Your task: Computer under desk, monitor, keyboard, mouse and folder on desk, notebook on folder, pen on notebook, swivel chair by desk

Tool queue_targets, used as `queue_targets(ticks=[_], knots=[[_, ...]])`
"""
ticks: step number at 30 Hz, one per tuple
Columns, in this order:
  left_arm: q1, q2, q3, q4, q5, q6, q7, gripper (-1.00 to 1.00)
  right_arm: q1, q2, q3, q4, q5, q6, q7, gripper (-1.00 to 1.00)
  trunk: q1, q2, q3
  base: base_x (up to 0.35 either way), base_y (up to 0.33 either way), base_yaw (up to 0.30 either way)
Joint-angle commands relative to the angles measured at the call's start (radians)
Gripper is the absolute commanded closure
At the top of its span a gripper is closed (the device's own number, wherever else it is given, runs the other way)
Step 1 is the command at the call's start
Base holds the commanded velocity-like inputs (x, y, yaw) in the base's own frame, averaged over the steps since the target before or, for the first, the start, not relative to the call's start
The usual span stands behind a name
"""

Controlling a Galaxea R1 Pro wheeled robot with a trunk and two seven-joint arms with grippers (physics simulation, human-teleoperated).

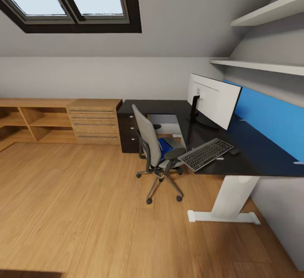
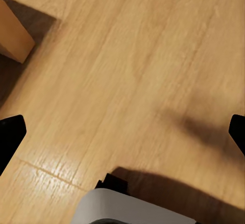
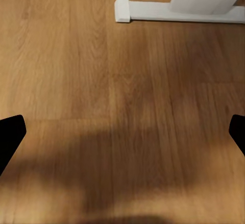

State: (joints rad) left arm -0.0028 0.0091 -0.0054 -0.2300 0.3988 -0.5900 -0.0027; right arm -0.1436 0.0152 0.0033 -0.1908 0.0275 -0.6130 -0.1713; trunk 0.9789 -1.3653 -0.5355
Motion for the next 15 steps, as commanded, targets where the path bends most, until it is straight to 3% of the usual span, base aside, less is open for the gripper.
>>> queue_targets(ticks=[1,15], knots=[[0.0,0.0,-0.001,0.0,0.002,-0.003,0.0,-1.0,-0.001,0.0,0.0,0.001,0.003,-0.002,-0.005,-1.0,0.004,-0.008,-0.004,0.0,0.0,0.0],[0.0,0.0,-0.001,0.0,0.002,-0.004,0.0,-1.0,-0.001,0.0,0.001,0.0,0.003,-0.002,-0.005,-1.0,0.058,-0.106,-0.048,0.0,0.0,0.0]])
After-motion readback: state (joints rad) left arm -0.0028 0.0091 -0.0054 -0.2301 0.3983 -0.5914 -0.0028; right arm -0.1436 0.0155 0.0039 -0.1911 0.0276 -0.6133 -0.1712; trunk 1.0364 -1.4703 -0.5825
